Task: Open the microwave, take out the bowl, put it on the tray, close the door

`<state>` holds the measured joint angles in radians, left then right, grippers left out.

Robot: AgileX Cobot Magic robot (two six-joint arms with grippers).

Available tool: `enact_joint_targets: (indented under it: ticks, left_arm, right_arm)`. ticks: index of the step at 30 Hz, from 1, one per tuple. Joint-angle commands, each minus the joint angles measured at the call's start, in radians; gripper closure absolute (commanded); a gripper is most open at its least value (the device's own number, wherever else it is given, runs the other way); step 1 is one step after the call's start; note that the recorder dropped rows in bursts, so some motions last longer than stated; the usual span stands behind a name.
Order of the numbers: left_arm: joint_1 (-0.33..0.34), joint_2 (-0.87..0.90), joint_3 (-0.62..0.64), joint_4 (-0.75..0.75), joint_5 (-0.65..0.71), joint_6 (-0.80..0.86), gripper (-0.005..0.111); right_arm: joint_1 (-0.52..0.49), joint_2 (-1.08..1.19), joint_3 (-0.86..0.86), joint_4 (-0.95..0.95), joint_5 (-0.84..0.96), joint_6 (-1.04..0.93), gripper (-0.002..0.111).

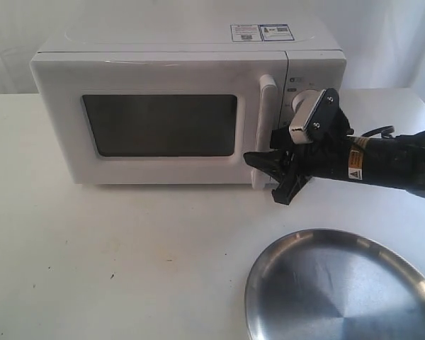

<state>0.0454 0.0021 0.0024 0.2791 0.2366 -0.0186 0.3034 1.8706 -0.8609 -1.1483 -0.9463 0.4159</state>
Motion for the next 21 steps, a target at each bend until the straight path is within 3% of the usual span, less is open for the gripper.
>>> enact_joint_targets:
  ticks: [1,7,14,21]
  left_arm:
    - [0.002,-0.002,-0.002,-0.002,0.000,-0.003,0.107]
    - [0.002,-0.002,-0.002,-0.002,0.000,-0.003,0.107]
    - [0.002,-0.002,-0.002,-0.002,-0.002,-0.003,0.107]
    - [0.002,-0.002,-0.002,-0.002,-0.002,-0.003,0.107]
  right_arm:
    - [0.000,-0.043,-0.025,0.067,-0.205,-0.107,0.108]
    - [-0.084,-0.049,-0.025,-0.006,-0.275,-0.091,0.108]
    - [-0.074,-0.062,-0.025,-0.145,-0.275,-0.091,0.108]
    - [-0.070,-0.067,-0.025,-0.126,-0.275,-0.028,0.108]
